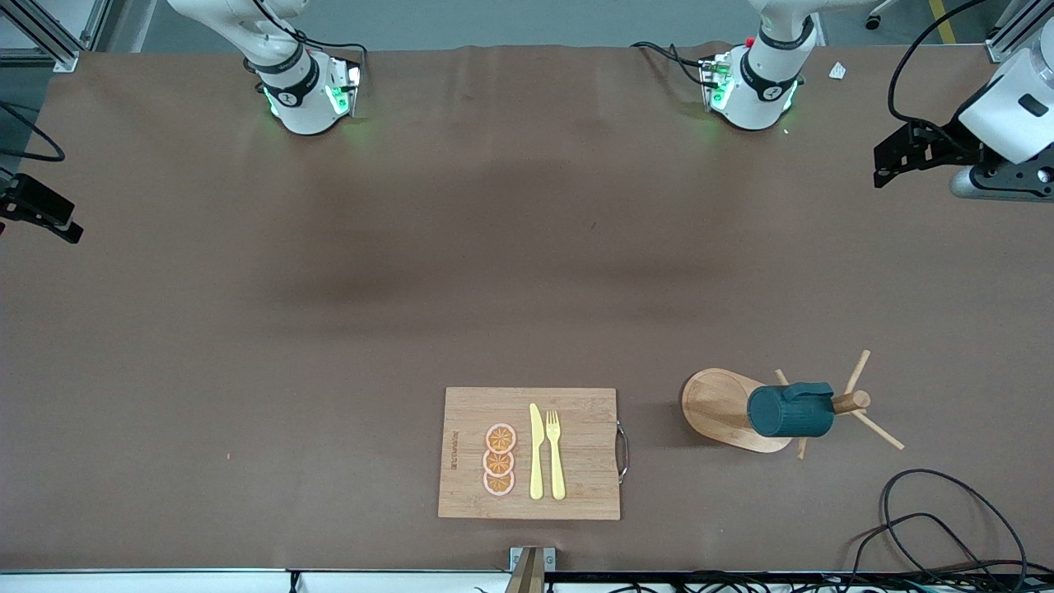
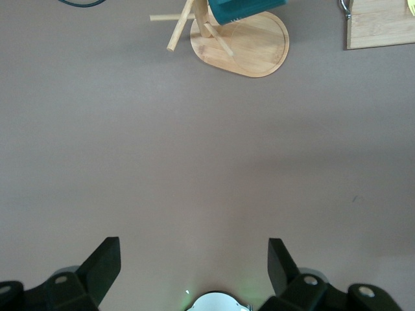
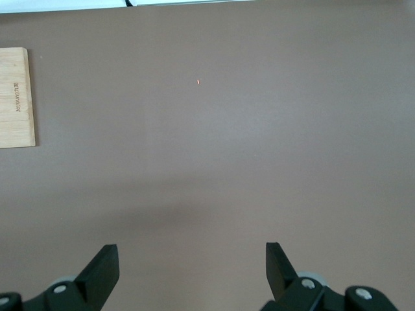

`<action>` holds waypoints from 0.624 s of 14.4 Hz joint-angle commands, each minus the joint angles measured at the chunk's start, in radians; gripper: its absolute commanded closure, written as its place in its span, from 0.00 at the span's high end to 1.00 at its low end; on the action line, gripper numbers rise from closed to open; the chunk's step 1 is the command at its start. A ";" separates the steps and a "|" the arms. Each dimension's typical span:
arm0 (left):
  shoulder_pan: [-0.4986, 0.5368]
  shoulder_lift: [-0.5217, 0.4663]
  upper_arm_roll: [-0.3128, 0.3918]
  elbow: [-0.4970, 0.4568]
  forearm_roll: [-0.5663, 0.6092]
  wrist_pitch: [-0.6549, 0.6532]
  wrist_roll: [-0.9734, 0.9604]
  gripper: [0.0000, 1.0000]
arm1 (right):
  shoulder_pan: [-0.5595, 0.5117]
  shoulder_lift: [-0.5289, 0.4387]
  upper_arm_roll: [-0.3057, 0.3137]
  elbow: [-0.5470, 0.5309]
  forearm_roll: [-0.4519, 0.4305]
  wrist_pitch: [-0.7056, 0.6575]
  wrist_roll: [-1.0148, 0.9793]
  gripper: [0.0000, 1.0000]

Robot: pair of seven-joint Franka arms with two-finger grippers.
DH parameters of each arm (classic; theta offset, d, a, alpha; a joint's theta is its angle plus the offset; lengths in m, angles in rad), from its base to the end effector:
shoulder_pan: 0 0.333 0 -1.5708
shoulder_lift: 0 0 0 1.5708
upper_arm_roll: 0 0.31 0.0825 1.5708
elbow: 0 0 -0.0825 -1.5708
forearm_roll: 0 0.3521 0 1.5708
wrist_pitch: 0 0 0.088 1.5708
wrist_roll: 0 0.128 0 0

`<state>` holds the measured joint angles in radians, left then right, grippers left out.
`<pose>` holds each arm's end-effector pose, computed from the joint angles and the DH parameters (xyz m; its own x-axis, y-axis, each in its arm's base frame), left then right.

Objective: Transfer cup from left to right arm and place
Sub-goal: 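Move the left gripper toward the teal mug on the mug tree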

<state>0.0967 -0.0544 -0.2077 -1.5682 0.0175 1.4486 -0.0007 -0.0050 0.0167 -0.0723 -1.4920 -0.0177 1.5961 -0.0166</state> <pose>0.4891 -0.0551 0.6154 0.9921 -0.1067 -0.0663 -0.1088 -0.9937 -0.0287 0.5311 -0.0430 0.6260 0.9944 -0.0598 0.0870 -0.0618 -0.9979 0.0203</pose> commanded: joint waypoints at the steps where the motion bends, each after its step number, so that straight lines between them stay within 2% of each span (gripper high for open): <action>1: 0.006 0.010 -0.001 0.028 -0.013 -0.020 0.002 1.00 | 0.002 -0.035 0.003 -0.039 -0.007 0.015 0.006 1.00; 6: 0.008 0.016 0.002 0.030 -0.005 -0.017 0.010 1.00 | 0.003 -0.035 0.003 -0.039 -0.007 0.015 0.006 1.00; 9: 0.006 0.059 0.021 0.031 -0.004 -0.007 0.008 1.00 | 0.002 -0.035 0.003 -0.039 -0.007 0.015 0.006 1.00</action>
<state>0.0983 -0.0360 -0.1930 -1.5675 0.0175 1.4491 -0.0002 -0.0049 0.0167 -0.0720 -1.4920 -0.0177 1.5963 -0.0166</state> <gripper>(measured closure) 0.000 0.000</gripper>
